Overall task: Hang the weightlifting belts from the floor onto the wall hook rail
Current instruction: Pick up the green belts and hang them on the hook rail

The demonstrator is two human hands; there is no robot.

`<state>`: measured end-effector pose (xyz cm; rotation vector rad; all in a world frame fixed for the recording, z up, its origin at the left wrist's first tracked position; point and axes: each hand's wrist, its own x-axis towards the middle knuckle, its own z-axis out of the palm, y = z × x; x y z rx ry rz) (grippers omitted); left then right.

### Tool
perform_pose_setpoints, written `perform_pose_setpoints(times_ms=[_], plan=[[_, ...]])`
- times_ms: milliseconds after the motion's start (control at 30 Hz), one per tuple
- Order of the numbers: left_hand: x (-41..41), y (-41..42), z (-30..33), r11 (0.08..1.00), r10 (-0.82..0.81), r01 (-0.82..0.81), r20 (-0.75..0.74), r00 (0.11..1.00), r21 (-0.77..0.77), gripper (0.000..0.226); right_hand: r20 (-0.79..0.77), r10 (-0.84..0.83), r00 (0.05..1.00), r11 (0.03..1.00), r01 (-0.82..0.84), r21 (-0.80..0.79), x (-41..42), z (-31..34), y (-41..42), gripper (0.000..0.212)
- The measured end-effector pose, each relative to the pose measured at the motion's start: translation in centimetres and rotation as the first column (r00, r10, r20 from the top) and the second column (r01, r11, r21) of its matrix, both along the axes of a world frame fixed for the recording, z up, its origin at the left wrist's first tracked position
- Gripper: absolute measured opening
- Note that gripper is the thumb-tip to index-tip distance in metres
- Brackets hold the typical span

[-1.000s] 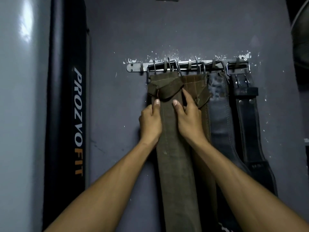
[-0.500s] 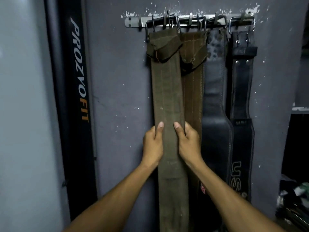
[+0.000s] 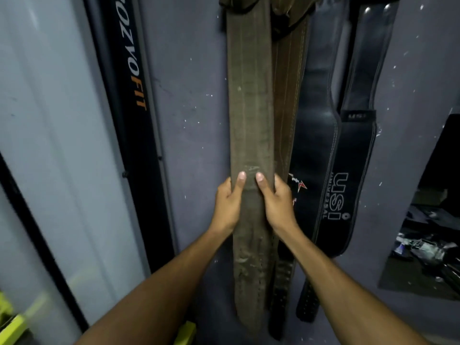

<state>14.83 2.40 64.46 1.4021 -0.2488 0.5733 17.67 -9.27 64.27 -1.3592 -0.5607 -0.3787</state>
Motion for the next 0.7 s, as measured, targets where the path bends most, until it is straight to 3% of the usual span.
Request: perform_pose_setpoints(times_ms=[100,167,267,333,433,600,700], plan=[[-3.8,-1.0,-5.5,0.998,0.023,-0.015,-0.132,0.991,0.060,0.028,-0.129,0.004,0.992,0.999,-0.010,-0.048,-2.5,-5.1,-0.9,0.020],[-5.4,-1.7,-6.7,0.996,0.093,-0.091,-0.149,0.984,0.020,0.032,-0.156,-0.012,0.988,1.000,0.011,-0.009,-4.2,-5.9,-0.9,0.022],[-7.5,-2.0,-6.2,0.999,0.050,-0.052,-0.142,0.989,-0.012,0.036,-0.200,0.111,0.974,0.992,-0.096,0.082,-6.2,-5.3,-1.0,0.020],[-9.5,-1.6,-8.0,0.998,0.037,-0.026,-0.181,0.983,0.062,0.032,-0.248,0.161,0.955,0.987,-0.158,0.033,-7.8,-7.3,-1.9,0.017],[-12.2,-0.8,-12.0,0.972,0.097,-0.030,-0.284,0.954,0.231,0.028,-0.262,0.040,0.964,0.987,-0.079,-0.142,-10.1,-10.3,-2.8,0.011],[-13.7,0.2,-12.3,0.964,0.076,0.000,-0.277,0.958,0.266,0.041,-0.354,0.073,0.932,0.993,-0.100,-0.057,-12.3,-10.0,-2.5,0.021],[-15.3,1.6,-14.8,0.953,0.036,0.071,-0.341,0.940,0.296,0.036,-0.408,0.064,0.911,0.987,-0.119,-0.111,-15.1,-12.2,-2.4,0.021]])
